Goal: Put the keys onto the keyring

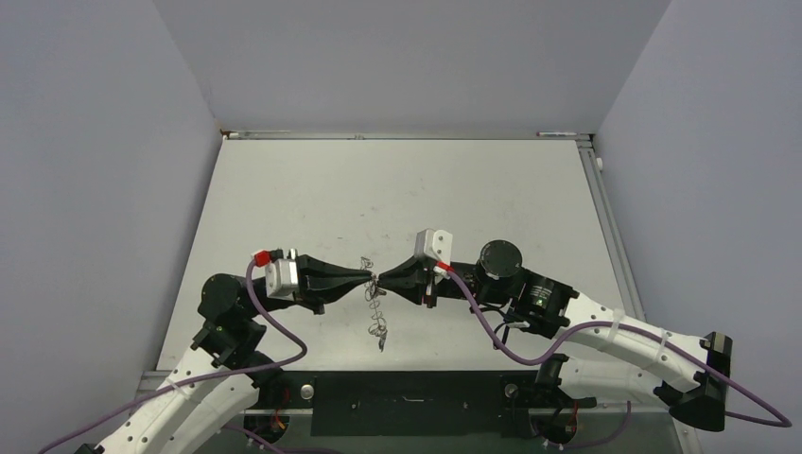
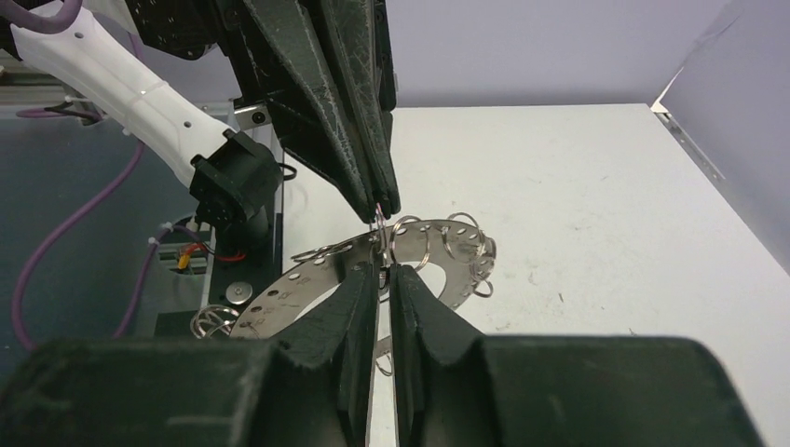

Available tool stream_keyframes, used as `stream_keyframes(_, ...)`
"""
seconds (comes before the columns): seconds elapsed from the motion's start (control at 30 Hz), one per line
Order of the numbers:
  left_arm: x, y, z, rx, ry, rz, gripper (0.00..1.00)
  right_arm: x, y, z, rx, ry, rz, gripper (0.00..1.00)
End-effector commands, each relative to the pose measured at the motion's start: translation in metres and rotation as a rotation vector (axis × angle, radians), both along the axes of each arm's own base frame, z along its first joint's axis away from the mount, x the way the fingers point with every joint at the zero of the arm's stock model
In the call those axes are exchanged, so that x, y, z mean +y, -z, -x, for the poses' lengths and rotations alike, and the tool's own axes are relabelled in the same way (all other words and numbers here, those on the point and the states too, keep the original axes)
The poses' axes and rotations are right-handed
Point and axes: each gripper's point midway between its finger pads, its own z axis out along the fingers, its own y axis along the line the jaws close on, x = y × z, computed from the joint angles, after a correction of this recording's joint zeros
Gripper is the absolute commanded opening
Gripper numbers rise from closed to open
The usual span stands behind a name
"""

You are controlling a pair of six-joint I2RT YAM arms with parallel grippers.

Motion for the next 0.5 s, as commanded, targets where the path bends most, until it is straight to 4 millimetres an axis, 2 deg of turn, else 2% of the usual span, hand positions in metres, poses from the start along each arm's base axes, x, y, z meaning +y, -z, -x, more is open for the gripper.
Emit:
stream_keyframes(0.0,0.008,-0.025,-0.006,-0.074,-0.067,0.069,0.00,-0.001,-0.012,0.005,-0.001,-0.025,-0.043,0.18)
stream_keyframes(0.1,0.008,-0.024,-0.005,-0.073,-0.060,0.066,0.00,-0.004,-0.017,0.007,-0.034,-0.032,-0.033,0.29)
stream_keyframes(0.2,0.007,-0.023,-0.003,-0.074,-0.049,0.063,0.00,-0.009,-0.028,0.008,-0.082,-0.039,-0.029,0.36)
stream_keyframes(0.33,0.007,-0.024,-0.001,-0.077,-0.040,0.064,0.00,-0.011,-0.044,0.008,-0.138,-0.044,-0.051,0.37)
stream_keyframes(0.47,0.006,-0.023,0.000,-0.078,-0.031,0.063,0.00,-0.011,-0.049,0.004,-0.152,-0.033,-0.062,0.37)
